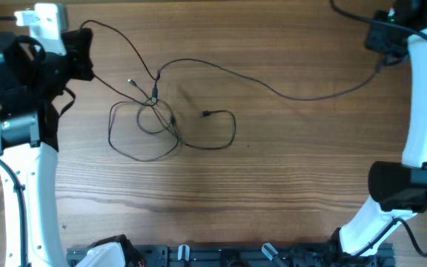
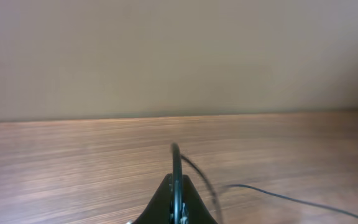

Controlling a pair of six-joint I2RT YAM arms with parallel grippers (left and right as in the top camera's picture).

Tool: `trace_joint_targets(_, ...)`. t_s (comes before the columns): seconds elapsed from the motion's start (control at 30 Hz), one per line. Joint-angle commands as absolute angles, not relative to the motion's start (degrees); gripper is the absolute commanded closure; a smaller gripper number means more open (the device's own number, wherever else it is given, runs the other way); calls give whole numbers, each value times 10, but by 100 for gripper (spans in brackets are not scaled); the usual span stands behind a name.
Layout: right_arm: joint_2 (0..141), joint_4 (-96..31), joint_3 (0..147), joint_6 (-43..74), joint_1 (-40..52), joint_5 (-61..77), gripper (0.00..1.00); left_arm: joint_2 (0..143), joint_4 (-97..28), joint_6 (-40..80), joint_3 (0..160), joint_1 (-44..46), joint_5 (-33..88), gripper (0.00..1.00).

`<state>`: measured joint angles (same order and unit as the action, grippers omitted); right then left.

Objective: Untangle cables

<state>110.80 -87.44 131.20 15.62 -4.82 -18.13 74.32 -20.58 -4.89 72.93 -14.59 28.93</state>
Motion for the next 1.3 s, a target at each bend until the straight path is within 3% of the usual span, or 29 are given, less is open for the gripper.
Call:
trace_joint_targets(0.0, 1117, -875, 1308, 165, -100, -202, 95, 745, -198, -58, 732, -174, 288, 96)
trace_joint_targets(0.27, 1117, -861, 1308, 162, -145, -151, 95, 753, -208, -51, 732, -181, 313, 96)
trace_joint_targets(0.37, 1117, -845, 1308, 109, -133, -27, 96, 765, -211, -51, 732, -165, 398, 96)
trace_joint_targets(0.5, 1122, -826, 1308, 33, -91, 111, 95, 786, -211, -51, 732, -82, 407, 96)
trace_joint_targets(0.7, 1123, -823, 1308, 92, -75, -18, 96, 818, -170, -48, 732, 82, 407, 96)
trace_joint_targets(0.87, 1123, -837, 1308, 96, -107, -26, 96, 836, -124, -26, 732, 177, 409, 96)
trace_joint_targets(1.27, 1123, -838, 1308, 105, -110, 12, 95, 874, -175, -27, 732, 136, 281, 96)
